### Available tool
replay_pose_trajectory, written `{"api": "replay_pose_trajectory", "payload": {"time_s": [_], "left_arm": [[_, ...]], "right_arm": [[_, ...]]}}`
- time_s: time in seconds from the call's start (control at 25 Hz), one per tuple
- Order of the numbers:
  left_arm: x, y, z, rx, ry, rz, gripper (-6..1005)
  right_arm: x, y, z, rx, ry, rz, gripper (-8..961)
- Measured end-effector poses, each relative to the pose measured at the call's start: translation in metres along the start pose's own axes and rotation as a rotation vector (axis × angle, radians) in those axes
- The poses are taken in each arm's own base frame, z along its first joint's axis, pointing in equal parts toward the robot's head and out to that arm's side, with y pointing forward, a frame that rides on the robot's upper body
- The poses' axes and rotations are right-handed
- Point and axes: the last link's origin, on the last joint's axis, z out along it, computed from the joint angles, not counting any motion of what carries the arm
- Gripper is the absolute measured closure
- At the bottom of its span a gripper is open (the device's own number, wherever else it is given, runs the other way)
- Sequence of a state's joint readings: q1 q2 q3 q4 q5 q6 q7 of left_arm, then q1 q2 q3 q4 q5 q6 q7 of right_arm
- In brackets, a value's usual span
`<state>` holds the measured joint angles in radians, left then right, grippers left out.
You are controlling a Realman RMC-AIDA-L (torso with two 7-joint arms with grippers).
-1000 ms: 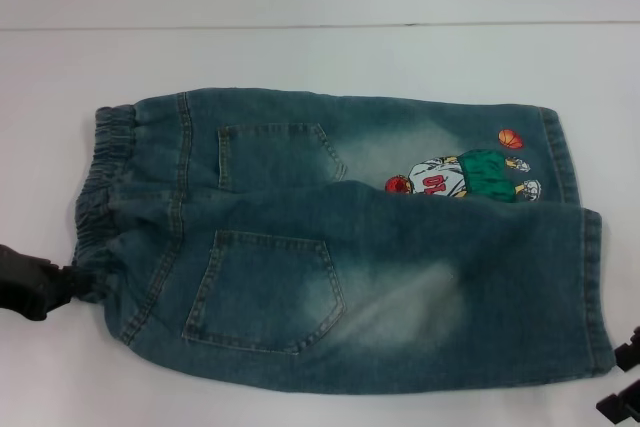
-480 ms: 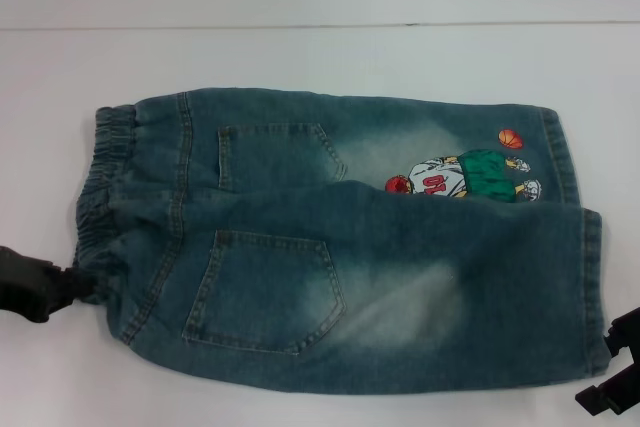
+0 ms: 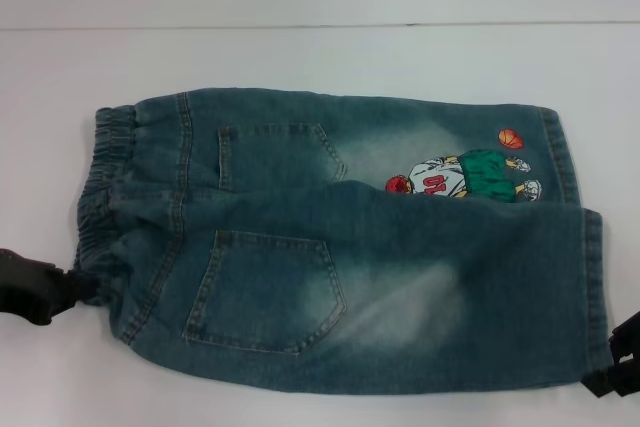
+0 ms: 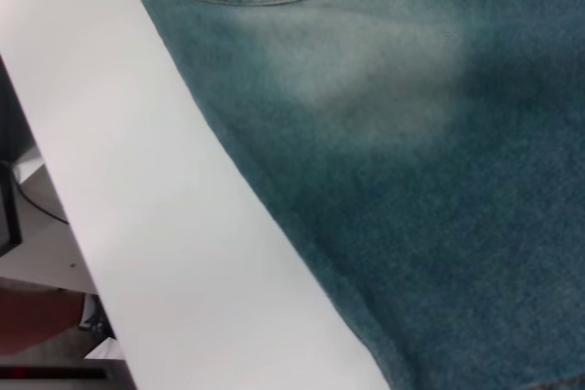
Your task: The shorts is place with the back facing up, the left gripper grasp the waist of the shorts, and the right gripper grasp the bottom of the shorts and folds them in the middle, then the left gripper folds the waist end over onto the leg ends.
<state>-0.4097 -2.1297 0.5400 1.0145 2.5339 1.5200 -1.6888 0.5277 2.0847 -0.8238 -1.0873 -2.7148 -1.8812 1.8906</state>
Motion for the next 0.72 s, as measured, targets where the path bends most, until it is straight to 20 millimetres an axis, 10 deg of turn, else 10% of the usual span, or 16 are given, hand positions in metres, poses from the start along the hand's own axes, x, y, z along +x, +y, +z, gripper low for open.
{"api": "replay_pose_trajectory", "payload": {"time_s": [0.24,0.72], "left_arm": [[0.001,0.000,0.001,-0.001,0.001,0.001,909],[0.005,0.001,-0.002,-0.012,0.004,-0.014,909]], "right_arm": [[-0.002,-0.002,0.001,0.021,-0.005,-0.018,702],[-0.002,-0.003,-0.009,0.044,-0.120,-0.101,908]]}}
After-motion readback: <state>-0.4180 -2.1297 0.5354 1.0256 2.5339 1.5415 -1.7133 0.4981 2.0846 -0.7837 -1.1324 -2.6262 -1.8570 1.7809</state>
